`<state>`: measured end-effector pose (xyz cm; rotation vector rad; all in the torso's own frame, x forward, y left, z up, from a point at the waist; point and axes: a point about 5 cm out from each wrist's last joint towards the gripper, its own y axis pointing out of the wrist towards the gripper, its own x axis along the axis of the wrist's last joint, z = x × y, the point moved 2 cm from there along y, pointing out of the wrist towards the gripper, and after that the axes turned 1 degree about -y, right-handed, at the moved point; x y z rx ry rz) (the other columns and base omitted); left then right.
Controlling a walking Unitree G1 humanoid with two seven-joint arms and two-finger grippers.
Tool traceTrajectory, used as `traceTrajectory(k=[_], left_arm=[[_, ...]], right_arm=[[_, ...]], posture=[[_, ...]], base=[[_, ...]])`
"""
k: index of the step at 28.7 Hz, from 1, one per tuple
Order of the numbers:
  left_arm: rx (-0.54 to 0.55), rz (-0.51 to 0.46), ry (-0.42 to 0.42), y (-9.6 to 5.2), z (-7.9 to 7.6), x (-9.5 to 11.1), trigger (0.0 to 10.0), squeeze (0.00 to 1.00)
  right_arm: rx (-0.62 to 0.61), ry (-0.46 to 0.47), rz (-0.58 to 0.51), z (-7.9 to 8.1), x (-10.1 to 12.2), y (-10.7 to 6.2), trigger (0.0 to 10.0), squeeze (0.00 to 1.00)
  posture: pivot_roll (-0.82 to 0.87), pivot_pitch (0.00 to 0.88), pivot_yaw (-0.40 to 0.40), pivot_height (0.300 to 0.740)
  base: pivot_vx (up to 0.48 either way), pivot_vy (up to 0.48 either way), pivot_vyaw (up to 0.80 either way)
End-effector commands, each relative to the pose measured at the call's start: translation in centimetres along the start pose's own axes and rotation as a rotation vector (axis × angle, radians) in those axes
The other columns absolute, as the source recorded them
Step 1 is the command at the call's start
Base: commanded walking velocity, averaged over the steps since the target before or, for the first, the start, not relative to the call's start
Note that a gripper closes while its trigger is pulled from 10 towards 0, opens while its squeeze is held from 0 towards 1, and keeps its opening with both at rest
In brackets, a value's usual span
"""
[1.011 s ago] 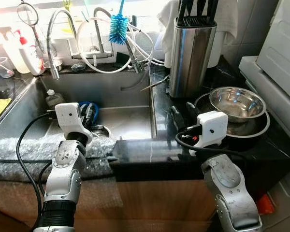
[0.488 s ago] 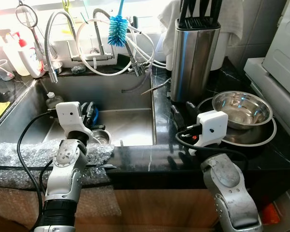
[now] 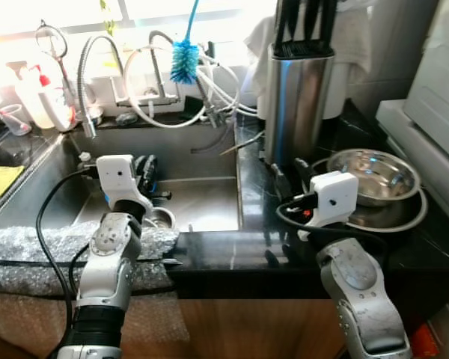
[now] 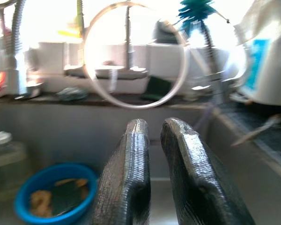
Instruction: Kitchen organization
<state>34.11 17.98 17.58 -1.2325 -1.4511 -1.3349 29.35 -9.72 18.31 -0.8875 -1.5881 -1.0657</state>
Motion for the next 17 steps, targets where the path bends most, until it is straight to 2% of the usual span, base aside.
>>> traceTrajectory(k=[1,11,17], left_arm=[[-0.015,-0.005,0.009,0.27,-0.5,0.06,10.0,0.0],[-0.019,-0.003,0.008,0.38,-0.65,0.01,10.0,0.0],[-0.023,-0.004,0.01,0.4,-0.71,-0.04,10.0,0.0]], right_arm=[[-0.011,-0.003,-0.002,-0.38,0.0,-0.17,10.0,0.0],[-0.018,-0.003,0.008,-0.51,-0.15,-0.14,10.0,0.0],[-0.017,-0.003,0.01,-0.53,-0.21,-0.15,10.0,0.0]], posture=[[-0.08,0.0,0.079,0.74],[-0.08,0.0,0.078,0.74],[-0.08,0.0,0.078,0.74]], base=[[0.3,0.0,0.0],[0.304,0.0,0.0],[0.0,0.0,0.0]])
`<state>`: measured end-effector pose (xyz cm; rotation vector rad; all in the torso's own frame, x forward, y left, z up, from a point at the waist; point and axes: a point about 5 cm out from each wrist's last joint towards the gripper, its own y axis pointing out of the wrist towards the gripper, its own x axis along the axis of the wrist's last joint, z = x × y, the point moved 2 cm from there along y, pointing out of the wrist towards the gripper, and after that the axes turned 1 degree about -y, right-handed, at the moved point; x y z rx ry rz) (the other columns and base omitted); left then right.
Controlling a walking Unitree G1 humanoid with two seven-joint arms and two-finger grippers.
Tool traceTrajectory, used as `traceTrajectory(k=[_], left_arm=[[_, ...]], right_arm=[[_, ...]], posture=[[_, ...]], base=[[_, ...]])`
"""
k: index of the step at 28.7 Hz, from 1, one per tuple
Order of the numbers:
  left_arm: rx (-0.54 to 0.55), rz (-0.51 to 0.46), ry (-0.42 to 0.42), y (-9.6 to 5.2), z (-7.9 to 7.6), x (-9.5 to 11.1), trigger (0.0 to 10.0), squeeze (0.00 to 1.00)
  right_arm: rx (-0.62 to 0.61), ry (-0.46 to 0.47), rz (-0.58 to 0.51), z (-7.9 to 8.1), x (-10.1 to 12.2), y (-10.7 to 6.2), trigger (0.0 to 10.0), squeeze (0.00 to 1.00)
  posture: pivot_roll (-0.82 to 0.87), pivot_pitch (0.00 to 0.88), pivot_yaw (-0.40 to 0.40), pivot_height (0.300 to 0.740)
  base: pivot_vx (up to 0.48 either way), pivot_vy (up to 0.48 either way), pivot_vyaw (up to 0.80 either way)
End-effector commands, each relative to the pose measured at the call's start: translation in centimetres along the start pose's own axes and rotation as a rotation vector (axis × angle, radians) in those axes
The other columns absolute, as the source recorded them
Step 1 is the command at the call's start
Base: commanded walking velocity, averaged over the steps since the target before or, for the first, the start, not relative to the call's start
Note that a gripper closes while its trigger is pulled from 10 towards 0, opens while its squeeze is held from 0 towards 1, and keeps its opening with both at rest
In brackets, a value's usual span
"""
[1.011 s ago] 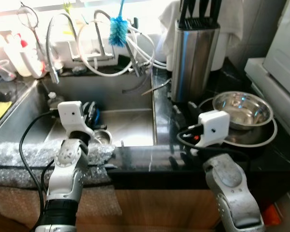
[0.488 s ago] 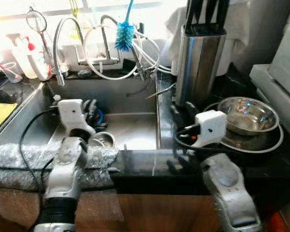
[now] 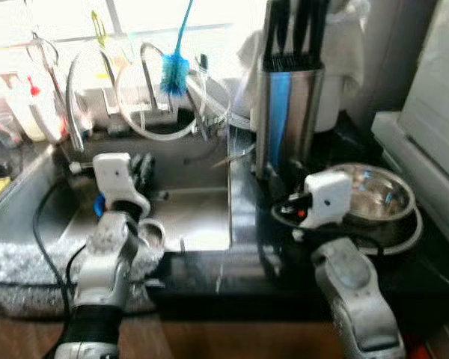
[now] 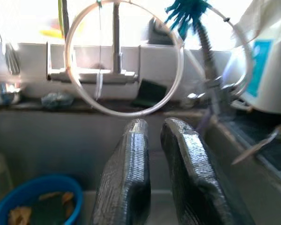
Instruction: Kitchen organization
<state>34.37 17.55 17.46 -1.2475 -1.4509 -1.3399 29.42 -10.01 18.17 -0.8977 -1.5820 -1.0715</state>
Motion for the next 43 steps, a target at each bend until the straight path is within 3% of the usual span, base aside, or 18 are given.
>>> traceTrajectory(k=[1,8,12,19,25,31,43], left_arm=[[-0.014,-0.001,0.018,0.1,-0.3,0.1,10.0,0.0],[-0.032,0.014,0.019,0.1,-0.4,-0.2,10.0,0.0],[-0.039,0.015,0.02,0.1,-0.4,0.0,10.0,0.0],[-0.052,0.018,0.022,0.4,-0.3,0.1,10.0,0.0],[-0.07,0.021,0.019,0.6,-0.8,0.1,10.0,0.0],[-0.074,0.024,0.015,0.5,-0.9,0.0,10.0,0.0],[-0.095,0.038,0.011,0.3,-1.2,-0.3,10.0,0.0]], right_arm=[[-0.01,-0.005,0.007,-0.3,-0.1,-0.1,10.0,0.0],[-0.022,-0.065,0.045,-0.6,0.1,-0.1,10.0,0.0],[-0.077,-0.174,0.159,-1.6,0.2,-0.1,10.0,0.0],[-0.184,-0.18,0.208,-3.3,3.9,1.1,10.0,0.0],[-0.225,-0.062,0.311,-3.4,3.8,1.0,10.0,0.0],[-0.198,0.049,0.475,-2.6,1.8,0.0,10.0,0.0],[-0.205,0.137,0.617,-2.3,-0.2,-0.9,10.0,0.0]], posture=[[-0.08,0.0,0.079,0.74],[-0.09,0.0,0.082,0.74],[-0.09,0.0,0.084,0.74],[-0.11,0.0,0.096,0.74],[-0.12,0.0,0.094,0.74],[-0.11,0.0,0.083,0.74],[-0.1,0.0,0.078,0.74]], base=[[0.0,0.0,0.0],[0.0,0.0,0.0],[0.0,0.0,0.0],[0.0,0.0,0.0],[0.0,0.0,0.0],[0.0,0.0,0.0],[0.0,0.0,0.0]])
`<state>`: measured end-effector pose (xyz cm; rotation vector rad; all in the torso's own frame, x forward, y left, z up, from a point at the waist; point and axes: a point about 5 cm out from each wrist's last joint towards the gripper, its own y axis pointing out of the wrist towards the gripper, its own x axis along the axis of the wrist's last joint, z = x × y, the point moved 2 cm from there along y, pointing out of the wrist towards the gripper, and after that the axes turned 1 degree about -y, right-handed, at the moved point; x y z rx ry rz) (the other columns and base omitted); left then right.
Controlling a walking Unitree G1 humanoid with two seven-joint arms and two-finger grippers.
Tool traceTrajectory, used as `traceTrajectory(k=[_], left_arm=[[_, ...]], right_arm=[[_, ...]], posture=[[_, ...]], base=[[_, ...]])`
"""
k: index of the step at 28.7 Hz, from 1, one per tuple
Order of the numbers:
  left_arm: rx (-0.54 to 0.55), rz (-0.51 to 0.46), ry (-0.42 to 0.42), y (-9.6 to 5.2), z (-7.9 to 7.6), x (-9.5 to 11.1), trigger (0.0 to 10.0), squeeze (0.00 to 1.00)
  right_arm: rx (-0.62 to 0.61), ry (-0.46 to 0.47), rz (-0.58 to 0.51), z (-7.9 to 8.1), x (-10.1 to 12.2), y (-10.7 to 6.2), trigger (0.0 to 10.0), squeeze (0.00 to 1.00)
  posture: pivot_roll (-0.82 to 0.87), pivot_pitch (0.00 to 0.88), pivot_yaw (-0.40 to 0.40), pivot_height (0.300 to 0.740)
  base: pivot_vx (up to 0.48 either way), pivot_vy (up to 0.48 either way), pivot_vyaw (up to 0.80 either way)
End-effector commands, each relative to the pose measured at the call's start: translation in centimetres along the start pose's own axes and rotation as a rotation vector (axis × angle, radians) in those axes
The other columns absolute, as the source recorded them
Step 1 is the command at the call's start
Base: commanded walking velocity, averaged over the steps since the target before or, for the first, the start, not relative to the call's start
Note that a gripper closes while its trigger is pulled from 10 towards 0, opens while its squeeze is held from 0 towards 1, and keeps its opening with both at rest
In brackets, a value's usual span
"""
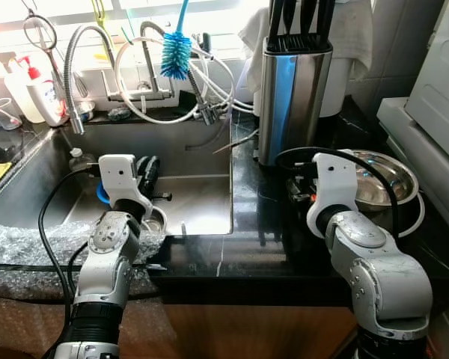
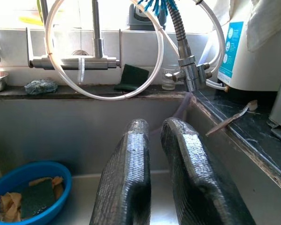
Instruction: Kitchen organization
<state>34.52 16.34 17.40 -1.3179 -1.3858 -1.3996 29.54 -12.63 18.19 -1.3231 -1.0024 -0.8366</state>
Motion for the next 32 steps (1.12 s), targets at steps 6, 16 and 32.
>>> traceTrajectory(k=[6,16,32], left_arm=[[-0.023,0.018,0.01,0.2,-0.2,0.0,10.0,0.0],[-0.033,0.031,0.01,0.2,-0.3,-0.3,10.0,0.0],[-0.041,0.045,0.022,0.3,-0.2,-0.3,10.0,0.0]], right_arm=[[0.017,0.056,0.034,0.4,-0.2,-0.1,10.0,0.0],[0.03,0.087,0.057,0.7,-0.4,0.0,10.0,0.0],[0.164,0.16,0.068,3.3,0.1,0.0,10.0,0.0]], posture=[[-0.1,0.0,0.079,0.74],[-0.1,0.0,0.075,0.74],[-0.09,0.0,0.076,0.74]], base=[[0.0,0.0,0.0],[0.0,0.0,0.0],[0.0,0.0,0.0]])
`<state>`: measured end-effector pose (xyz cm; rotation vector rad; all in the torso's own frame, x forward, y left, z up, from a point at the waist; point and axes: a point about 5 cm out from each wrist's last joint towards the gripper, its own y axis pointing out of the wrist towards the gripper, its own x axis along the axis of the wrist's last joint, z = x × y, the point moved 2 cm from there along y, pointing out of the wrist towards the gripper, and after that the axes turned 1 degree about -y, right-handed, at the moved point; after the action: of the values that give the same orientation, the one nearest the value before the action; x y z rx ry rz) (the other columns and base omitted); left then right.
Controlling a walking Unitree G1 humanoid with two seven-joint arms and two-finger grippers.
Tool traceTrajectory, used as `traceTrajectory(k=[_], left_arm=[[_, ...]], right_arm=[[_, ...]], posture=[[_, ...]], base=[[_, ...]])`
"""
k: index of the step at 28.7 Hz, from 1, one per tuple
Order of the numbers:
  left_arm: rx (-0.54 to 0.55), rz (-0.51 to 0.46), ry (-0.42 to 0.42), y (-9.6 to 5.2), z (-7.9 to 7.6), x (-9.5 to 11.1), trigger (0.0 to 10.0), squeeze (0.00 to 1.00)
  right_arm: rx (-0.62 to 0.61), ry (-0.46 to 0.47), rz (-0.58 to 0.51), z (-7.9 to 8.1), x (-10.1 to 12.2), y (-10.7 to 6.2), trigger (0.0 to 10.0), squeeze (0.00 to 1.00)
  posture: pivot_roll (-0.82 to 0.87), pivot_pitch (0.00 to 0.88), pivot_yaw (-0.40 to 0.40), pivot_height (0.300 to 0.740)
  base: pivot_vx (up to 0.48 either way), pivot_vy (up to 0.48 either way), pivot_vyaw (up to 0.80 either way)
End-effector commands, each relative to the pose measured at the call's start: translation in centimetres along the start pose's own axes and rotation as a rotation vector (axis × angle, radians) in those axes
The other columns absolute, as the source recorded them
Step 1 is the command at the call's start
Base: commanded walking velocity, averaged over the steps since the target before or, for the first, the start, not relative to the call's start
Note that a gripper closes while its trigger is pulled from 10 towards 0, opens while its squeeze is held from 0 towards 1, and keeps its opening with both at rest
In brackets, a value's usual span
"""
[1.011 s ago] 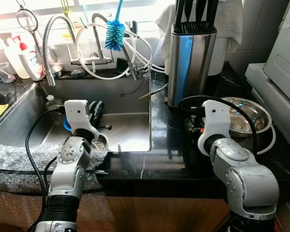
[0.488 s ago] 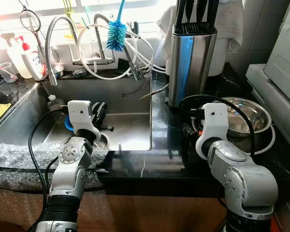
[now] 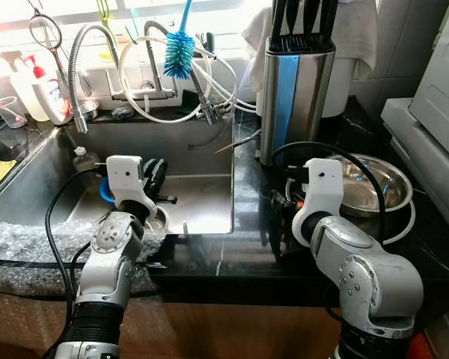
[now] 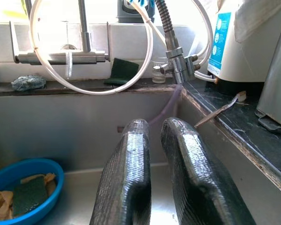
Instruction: Kitchen organization
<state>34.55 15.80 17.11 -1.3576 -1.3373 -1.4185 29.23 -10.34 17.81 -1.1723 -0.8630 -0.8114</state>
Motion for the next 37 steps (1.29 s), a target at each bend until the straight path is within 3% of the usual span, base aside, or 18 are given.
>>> traceTrajectory(k=[1,17,28,31,32,34,37], left_arm=[[0.002,0.017,0.02,0.3,0.4,0.1,10.0,0.0],[-0.003,0.024,0.026,0.3,0.4,0.0,10.0,0.0],[-0.001,0.025,0.034,0.4,0.6,0.1,10.0,0.0],[0.0,0.024,0.038,0.4,0.8,0.2,10.0,0.0],[0.001,0.021,0.038,0.5,0.9,0.3,10.0,0.0],[0.002,0.019,0.038,0.6,0.9,0.4,10.0,0.0],[-0.006,0.019,0.033,0.7,0.6,0.3,10.0,0.0]], right_arm=[[0.059,0.001,0.006,1.1,0.2,0.1,10.0,0.0],[0.143,0.057,0.046,2.7,-0.5,0.6,10.0,0.0],[0.197,0.104,0.026,4.2,0.3,1.6,10.0,0.0],[0.193,0.083,-0.048,4.5,1.4,1.6,10.0,0.0],[0.167,0.081,-0.117,4.2,2.5,1.5,10.0,0.0],[0.143,0.121,-0.156,3.8,3.2,1.4,10.0,0.0],[0.044,0.019,-0.284,2.5,5.2,0.7,10.0,0.0]], posture=[[-0.08,0.0,0.076,0.74],[-0.07,0.0,0.072,0.74],[-0.06,0.0,0.074,0.74],[-0.06,0.0,0.077,0.74],[-0.07,0.0,0.079,0.74],[-0.07,0.0,0.084,0.74],[-0.08,0.0,0.09,0.74]], base=[[0.0,0.0,0.0],[0.0,0.0,0.0],[0.0,0.0,0.0],[0.0,0.0,0.0],[0.0,0.0,0.0],[0.0,0.0,0.0],[0.0,0.0,0.0]])
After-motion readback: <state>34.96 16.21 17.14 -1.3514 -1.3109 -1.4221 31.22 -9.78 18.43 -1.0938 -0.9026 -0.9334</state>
